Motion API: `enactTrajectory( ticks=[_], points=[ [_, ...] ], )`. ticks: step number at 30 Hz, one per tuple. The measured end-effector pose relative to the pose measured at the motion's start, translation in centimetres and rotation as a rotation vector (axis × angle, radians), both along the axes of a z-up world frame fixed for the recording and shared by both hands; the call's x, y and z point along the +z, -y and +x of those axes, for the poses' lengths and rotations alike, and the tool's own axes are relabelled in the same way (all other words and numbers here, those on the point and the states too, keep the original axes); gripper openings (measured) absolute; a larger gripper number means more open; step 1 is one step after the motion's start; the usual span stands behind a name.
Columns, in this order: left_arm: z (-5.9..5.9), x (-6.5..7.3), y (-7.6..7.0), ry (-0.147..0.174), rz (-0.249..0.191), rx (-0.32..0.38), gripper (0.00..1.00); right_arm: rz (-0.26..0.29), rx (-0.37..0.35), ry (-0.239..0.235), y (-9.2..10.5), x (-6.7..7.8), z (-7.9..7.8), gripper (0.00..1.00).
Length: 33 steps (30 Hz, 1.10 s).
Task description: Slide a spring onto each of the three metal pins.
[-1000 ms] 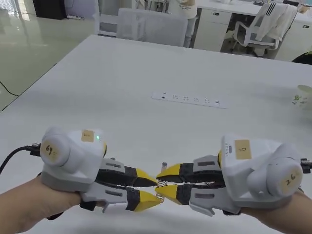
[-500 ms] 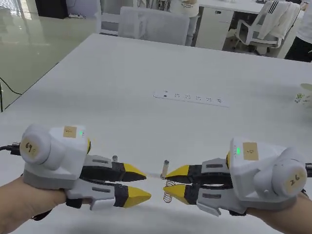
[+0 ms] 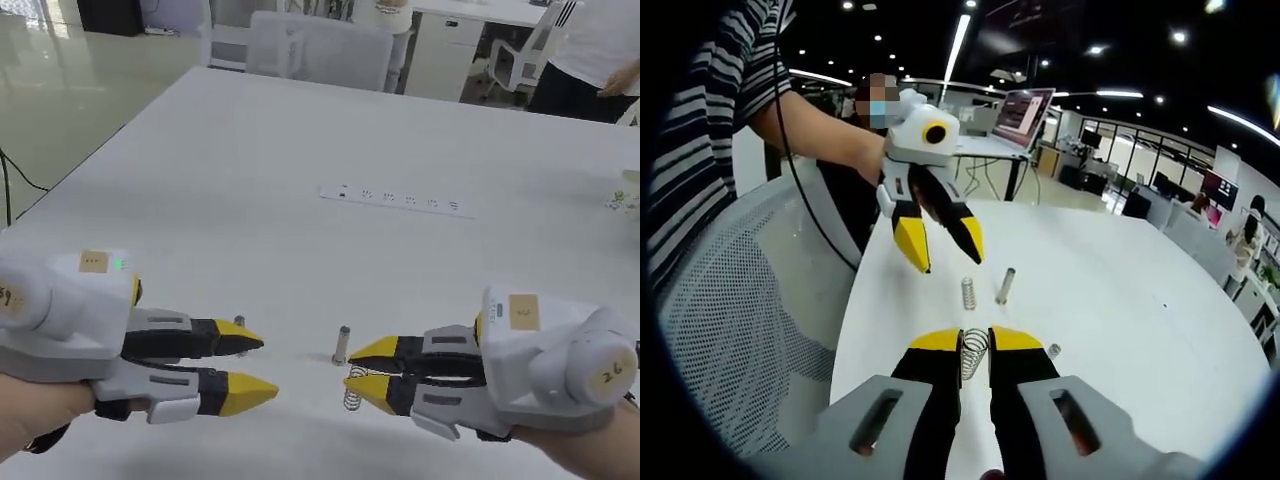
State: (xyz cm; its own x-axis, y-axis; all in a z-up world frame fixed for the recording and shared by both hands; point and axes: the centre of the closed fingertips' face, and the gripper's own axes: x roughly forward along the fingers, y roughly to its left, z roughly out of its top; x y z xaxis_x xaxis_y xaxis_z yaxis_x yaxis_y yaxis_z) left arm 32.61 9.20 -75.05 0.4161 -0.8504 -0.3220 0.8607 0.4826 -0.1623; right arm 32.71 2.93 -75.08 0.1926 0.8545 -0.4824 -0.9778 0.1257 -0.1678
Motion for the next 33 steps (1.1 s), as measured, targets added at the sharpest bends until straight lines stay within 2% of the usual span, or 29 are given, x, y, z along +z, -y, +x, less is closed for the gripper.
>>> enactTrajectory(
  ticks=[5,11,18,23,29,33],
  points=[
    [0.0,-0.2,-1.3,-0.004,0.002,0.037,0.3,-0.01,0.002,0.017,0.0,0.0,0.0,0.07],
    [0.1,-0.4,-2.9,-0.009,-0.004,0.09,0.4,-0.009,0.0,0.021,0.0,0.1,0.0,0.07],
    [0.2,-0.7,-4.4,-0.011,0.006,0.141,0.61,-0.008,-0.007,0.027,0.1,0.1,0.3,0.07],
    [0.1,-1.1,-5.2,-0.018,0.019,0.163,0.72,-0.006,-0.016,0.036,0.1,0.2,0.6,0.07],
    [0.2,-1.6,-5.6,-0.019,0.021,0.2,0.95,-0.002,-0.027,0.041,0.1,0.4,0.9,0.07],
    [0.1,-1.7,-5.7,-0.026,0.015,0.208,0.98,-0.006,-0.025,0.039,0.1,0.4,0.9,0.07]
  ],
)
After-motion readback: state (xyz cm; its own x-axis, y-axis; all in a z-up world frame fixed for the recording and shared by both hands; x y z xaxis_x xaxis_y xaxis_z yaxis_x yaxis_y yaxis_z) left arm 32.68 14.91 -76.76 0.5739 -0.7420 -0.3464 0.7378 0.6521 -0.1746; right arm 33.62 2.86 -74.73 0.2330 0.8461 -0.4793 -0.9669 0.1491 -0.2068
